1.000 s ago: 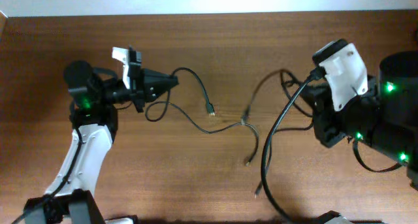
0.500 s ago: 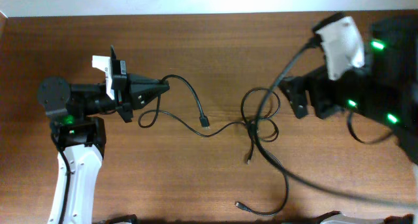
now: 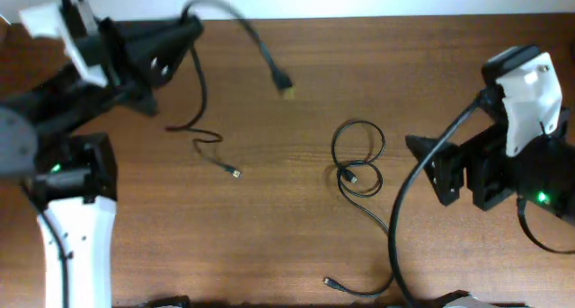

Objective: Untangle cables

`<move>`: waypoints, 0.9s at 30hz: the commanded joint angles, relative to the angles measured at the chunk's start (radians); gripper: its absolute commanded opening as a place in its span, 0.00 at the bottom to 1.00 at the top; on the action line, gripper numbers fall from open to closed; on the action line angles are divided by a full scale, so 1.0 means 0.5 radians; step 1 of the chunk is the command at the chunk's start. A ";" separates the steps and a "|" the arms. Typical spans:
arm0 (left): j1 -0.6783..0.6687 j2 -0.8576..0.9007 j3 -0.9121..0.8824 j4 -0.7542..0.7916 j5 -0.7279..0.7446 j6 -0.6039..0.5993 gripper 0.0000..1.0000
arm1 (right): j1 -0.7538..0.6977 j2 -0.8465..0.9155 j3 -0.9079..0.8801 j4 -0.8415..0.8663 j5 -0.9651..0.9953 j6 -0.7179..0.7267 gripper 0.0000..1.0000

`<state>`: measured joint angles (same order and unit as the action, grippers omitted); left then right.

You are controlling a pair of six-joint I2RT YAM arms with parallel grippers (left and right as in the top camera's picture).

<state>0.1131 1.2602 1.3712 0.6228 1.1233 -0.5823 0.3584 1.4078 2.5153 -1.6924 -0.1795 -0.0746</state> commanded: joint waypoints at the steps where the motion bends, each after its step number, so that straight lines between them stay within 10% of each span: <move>1: -0.298 0.143 0.014 -0.099 -0.768 0.167 0.00 | -0.011 -0.094 0.002 -0.012 -0.085 0.024 0.99; 6: -1.135 0.677 0.153 -0.452 -2.190 0.303 0.00 | -0.011 -0.150 -0.019 -0.012 -0.109 0.024 0.99; 12: -1.559 1.652 0.727 -0.601 -2.300 -0.118 0.00 | -0.011 -0.272 -0.312 -0.012 -0.112 0.022 0.99; 17: -1.855 2.120 1.019 -0.974 -2.344 0.023 0.01 | -0.011 -0.381 -0.446 -0.012 -0.105 0.008 0.99; 18: -1.862 2.129 1.019 -1.027 -2.355 0.024 0.99 | -0.011 -0.392 -0.476 -0.012 -0.105 0.008 0.99; 24: -1.729 1.661 1.484 -2.158 -2.238 0.717 0.99 | -0.011 -0.391 -0.658 -0.011 0.067 0.002 0.99; 27: -1.672 1.109 1.557 -2.602 -2.238 1.113 0.99 | -0.011 -0.341 -0.928 0.027 -0.259 -0.473 0.99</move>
<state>-0.7288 2.0293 2.1078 -0.6140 -0.0006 -0.2138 0.3584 1.2133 2.1284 -1.6909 -0.1780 -0.1356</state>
